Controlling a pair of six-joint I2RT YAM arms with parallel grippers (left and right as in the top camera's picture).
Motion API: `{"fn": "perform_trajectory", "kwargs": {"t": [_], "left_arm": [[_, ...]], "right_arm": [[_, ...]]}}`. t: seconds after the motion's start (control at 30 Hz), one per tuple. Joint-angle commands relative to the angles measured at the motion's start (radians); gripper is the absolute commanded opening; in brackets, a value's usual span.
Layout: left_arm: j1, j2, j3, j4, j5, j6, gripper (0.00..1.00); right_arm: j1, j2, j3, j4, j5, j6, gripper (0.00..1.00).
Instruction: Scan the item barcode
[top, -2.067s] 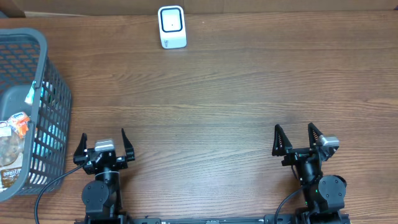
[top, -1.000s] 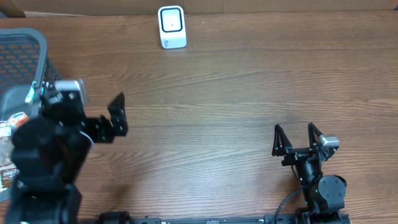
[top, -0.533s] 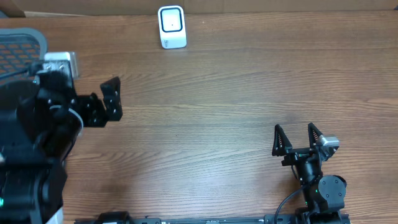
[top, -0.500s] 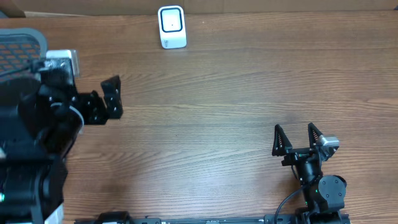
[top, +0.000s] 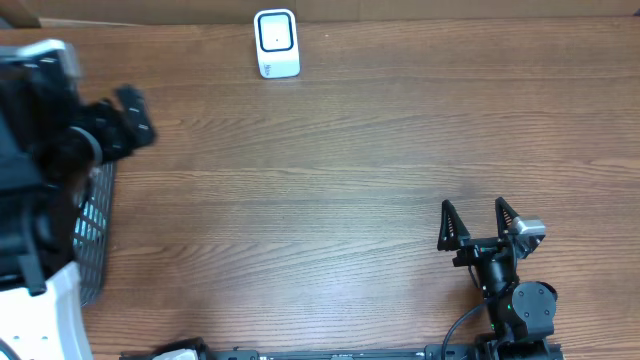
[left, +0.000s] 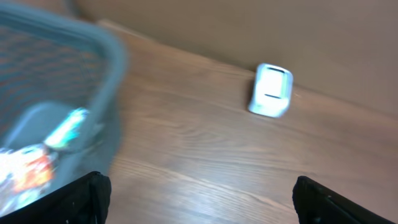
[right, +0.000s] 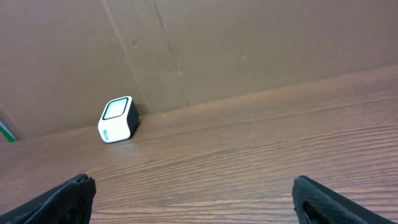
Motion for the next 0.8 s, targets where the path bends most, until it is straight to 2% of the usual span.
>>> {"fn": "perform_trajectory", "kwargs": {"t": [0.0,0.13,0.3,0.5,0.77], "left_arm": [[0.124,0.021,0.078,-0.041,-0.061,-0.057,0.96],[0.29,0.04,0.072,-0.093,-0.061,-0.154,0.89],[0.448,0.103,0.052,-0.114,-0.053,-0.222,0.87],[0.505,0.188,-0.042,-0.106,-0.05,-0.223,0.82],[0.565,0.193,-0.256,0.044,-0.05,-0.217,0.83]], "right_arm": [[-0.004,-0.011,-0.011,0.006,0.001,-0.001,1.0],[-0.004,-0.011,-0.011,0.006,0.001,-0.001,1.0],[-0.004,-0.011,-0.011,0.006,0.001,-0.001,1.0],[-0.004,-0.011,-0.011,0.006,0.001,-0.001,1.0],[-0.004,-0.011,-0.011,0.006,0.001,-0.001,1.0]]}}
